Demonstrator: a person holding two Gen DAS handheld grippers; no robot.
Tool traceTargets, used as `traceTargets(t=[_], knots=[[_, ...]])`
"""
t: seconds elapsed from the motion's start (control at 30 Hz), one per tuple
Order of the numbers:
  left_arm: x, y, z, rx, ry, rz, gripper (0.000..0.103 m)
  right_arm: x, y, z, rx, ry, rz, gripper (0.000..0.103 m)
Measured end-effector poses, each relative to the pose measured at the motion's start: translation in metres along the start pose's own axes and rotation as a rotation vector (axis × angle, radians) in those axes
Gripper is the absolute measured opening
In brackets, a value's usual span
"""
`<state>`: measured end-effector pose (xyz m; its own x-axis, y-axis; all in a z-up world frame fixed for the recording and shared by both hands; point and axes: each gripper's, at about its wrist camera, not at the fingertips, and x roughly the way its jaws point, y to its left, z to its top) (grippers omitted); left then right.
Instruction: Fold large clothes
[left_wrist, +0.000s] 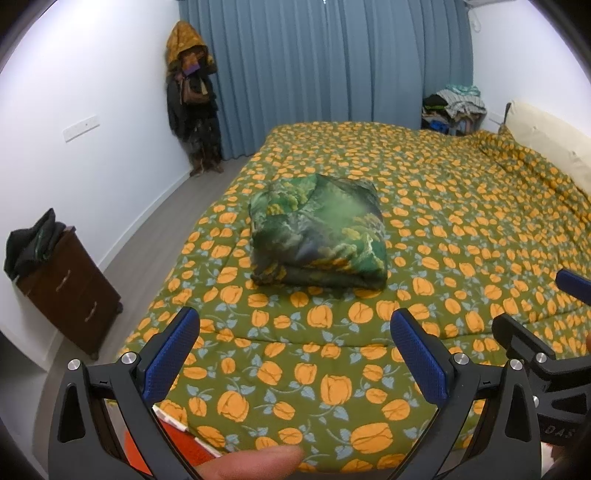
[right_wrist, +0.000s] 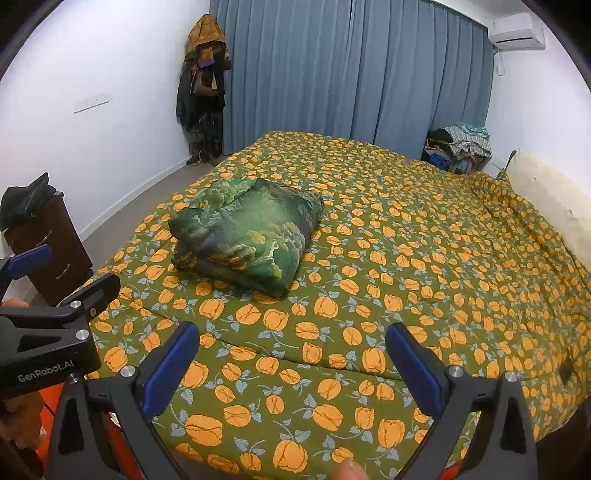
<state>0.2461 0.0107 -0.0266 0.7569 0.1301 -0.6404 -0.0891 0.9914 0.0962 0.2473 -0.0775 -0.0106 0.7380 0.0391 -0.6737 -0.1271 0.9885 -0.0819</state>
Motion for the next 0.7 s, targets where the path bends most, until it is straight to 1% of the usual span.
traceTargets(t=[0.43,0.6,0.7], knots=[[0.0016,0.0002,-0.001,0.002,0.001,-0.001,0.102,-0.0006,0.0022,-0.0014,-0.007,0.003,0.005,0.102],[0.0025,0.0013,-0.0046,-0.017,0.013,-0.009,0.103,-0.0018,0.0001,-0.0019,-0.004,0.003,0.005,0.102],[0.0005,-0.0015,-0.0062,-0.007,0.002,0.003,0.103,-0.0017,-0.0011,-0.0019,-0.004,0.002,0.005,0.102]])
